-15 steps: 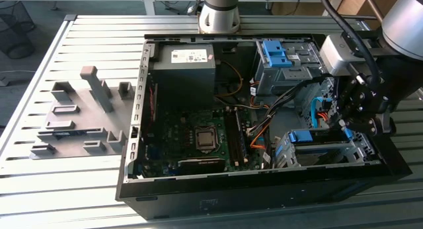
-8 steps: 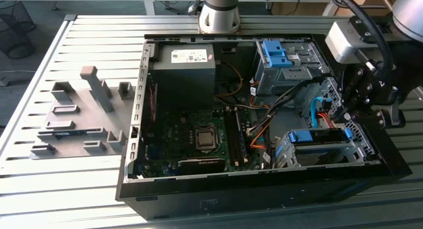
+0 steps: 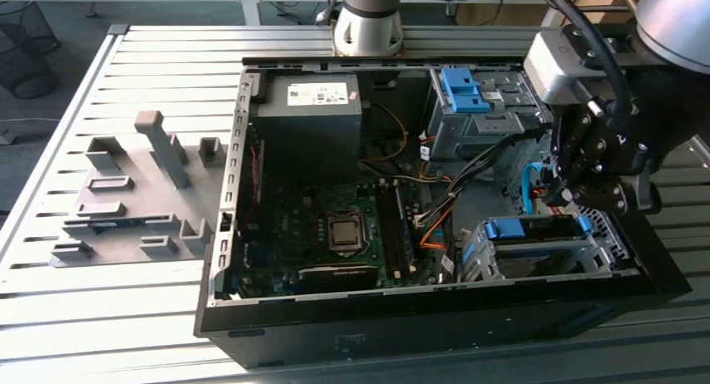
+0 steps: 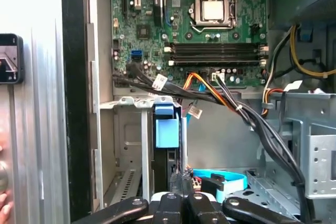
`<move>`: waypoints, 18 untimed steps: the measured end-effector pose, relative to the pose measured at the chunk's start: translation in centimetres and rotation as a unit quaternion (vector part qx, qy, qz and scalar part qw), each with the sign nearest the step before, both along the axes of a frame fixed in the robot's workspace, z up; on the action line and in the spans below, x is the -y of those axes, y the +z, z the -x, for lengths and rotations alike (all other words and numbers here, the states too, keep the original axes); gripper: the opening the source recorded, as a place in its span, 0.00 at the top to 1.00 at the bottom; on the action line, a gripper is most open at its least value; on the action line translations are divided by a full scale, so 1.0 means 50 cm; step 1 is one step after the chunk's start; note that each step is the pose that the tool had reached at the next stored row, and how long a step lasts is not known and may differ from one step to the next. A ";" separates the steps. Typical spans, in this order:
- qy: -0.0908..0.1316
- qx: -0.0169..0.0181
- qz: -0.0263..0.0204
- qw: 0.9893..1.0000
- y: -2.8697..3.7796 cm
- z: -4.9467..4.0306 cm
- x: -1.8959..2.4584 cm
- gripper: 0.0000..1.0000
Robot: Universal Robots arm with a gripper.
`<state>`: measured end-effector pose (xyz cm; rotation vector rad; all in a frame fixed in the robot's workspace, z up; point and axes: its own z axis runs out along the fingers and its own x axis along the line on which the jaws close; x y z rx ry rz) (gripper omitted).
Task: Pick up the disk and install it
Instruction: 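Insert the second disk wire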
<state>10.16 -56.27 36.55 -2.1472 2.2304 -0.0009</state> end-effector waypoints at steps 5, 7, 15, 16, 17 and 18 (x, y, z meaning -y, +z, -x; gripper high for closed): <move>0.000 0.000 0.000 1.000 0.027 0.001 -0.0070 0.89; 0.000 -0.001 0.000 1.000 0.030 0.001 -0.0116 0.89; 0.000 -0.008 0.000 1.000 0.051 0.001 -0.0292 0.89; 0.000 -0.009 0.000 1.000 0.051 0.001 -0.0322 0.89; 0.000 -0.009 0.000 1.000 0.051 0.001 -0.0346 0.89; 0.000 -0.009 0.001 1.000 0.051 0.001 -0.0387 0.89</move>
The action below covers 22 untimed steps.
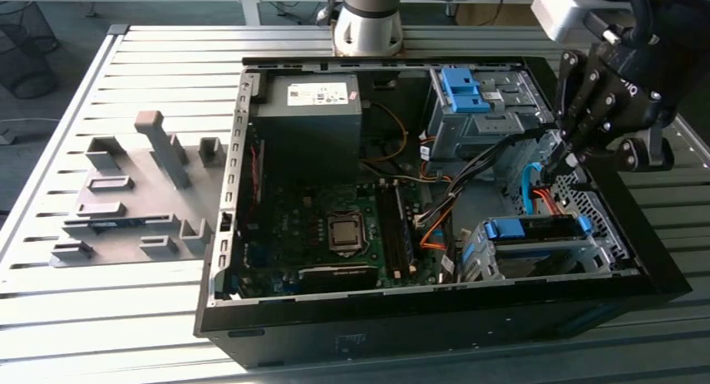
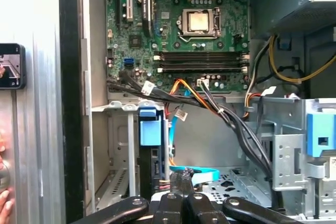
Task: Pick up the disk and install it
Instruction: 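Insert the second disk wire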
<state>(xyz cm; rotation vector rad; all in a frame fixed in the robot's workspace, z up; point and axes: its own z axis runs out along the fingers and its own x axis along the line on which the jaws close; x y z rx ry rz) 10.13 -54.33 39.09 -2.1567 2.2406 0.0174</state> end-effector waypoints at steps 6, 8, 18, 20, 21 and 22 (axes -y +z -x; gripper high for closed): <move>0.000 0.000 0.006 1.000 -0.003 0.003 -0.0116 0.89; 0.000 0.000 0.007 1.000 -0.003 0.006 -0.0117 0.83; 0.000 0.000 0.012 1.000 -0.017 0.009 -0.0225 0.76; 0.000 0.000 0.018 1.000 -0.022 0.009 -0.0239 0.76; 0.000 0.000 0.021 1.000 -0.024 0.009 -0.0244 0.76; 0.000 0.000 0.026 1.000 -0.025 0.009 -0.0248 0.76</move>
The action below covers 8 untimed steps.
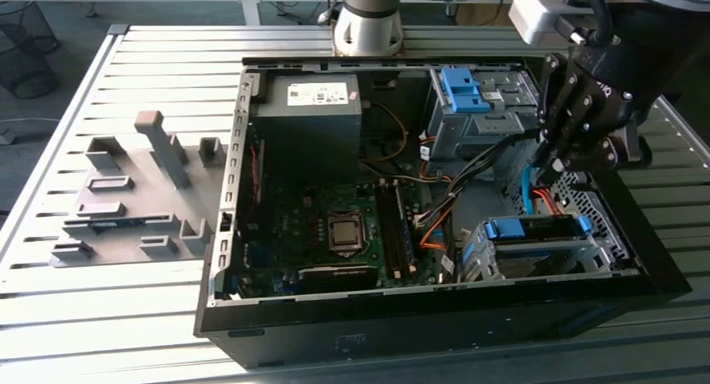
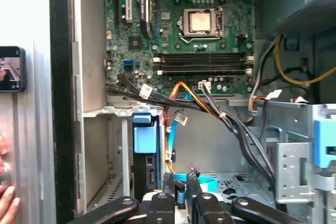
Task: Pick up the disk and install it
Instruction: 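Insert the second disk wire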
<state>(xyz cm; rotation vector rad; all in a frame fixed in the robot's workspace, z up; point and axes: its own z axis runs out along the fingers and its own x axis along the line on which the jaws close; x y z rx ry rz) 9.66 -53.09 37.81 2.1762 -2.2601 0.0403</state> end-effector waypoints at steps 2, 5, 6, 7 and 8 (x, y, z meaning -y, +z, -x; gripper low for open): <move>0.000 0.000 0.008 1.000 -0.003 0.000 -0.0005 0.76; 0.000 0.000 0.013 1.000 -0.005 0.000 -0.0005 0.76; 0.000 0.000 0.014 1.000 -0.005 0.000 -0.0005 0.78; 0.000 0.000 0.014 1.000 -0.005 0.000 -0.0005 0.78; 0.000 0.000 0.014 1.000 -0.005 0.000 -0.0005 0.84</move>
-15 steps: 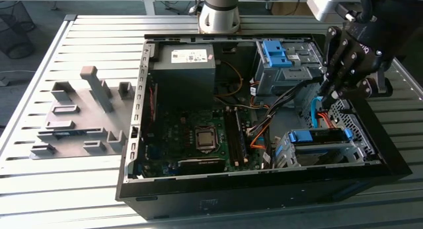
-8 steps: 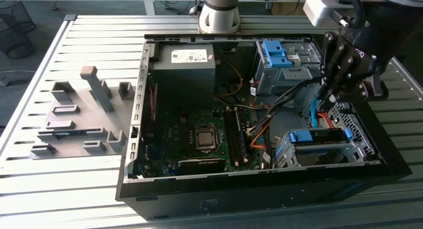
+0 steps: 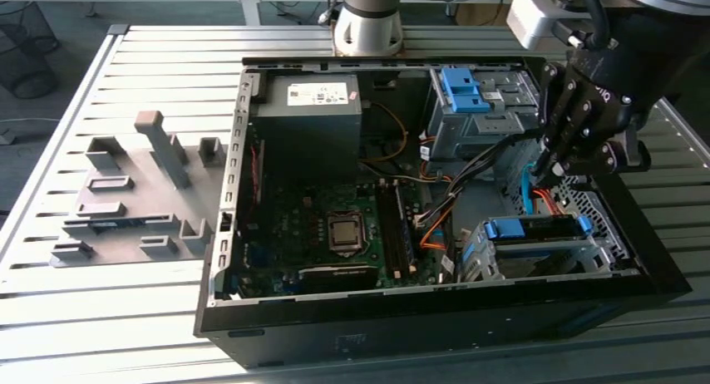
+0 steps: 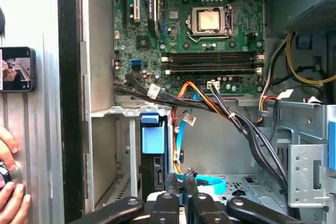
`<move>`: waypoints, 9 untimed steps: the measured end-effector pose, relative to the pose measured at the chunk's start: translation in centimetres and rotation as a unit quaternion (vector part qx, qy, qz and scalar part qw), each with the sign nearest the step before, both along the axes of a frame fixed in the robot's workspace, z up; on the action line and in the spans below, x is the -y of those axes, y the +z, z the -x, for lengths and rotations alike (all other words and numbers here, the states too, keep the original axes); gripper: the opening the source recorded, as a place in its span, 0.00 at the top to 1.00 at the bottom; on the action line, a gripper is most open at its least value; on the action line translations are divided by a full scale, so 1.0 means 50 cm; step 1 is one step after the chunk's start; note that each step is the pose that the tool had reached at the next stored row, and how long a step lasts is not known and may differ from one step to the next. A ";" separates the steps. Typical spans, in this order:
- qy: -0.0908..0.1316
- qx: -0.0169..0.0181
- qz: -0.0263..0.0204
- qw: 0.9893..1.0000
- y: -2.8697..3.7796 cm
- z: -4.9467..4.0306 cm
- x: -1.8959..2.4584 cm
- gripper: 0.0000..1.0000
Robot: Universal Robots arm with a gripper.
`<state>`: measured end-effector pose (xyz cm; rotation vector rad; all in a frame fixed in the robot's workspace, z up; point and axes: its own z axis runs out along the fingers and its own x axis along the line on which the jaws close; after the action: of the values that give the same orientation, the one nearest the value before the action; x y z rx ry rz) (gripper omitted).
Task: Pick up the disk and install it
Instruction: 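Insert the second disk wire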
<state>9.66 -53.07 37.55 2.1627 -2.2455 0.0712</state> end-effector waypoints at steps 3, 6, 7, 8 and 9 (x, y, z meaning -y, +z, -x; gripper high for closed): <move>0.000 0.000 0.000 1.000 -0.001 0.000 0.0012 0.84; 0.000 0.000 0.000 1.000 -0.003 0.000 0.0101 0.84; 0.000 0.000 0.000 1.000 -0.005 0.000 0.0174 0.84; 0.000 0.000 -0.001 1.000 -0.008 0.000 0.0252 0.84; 0.000 0.000 -0.002 1.000 -0.011 0.000 0.0324 0.84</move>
<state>9.68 -54.69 36.98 2.1648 -2.2479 0.0664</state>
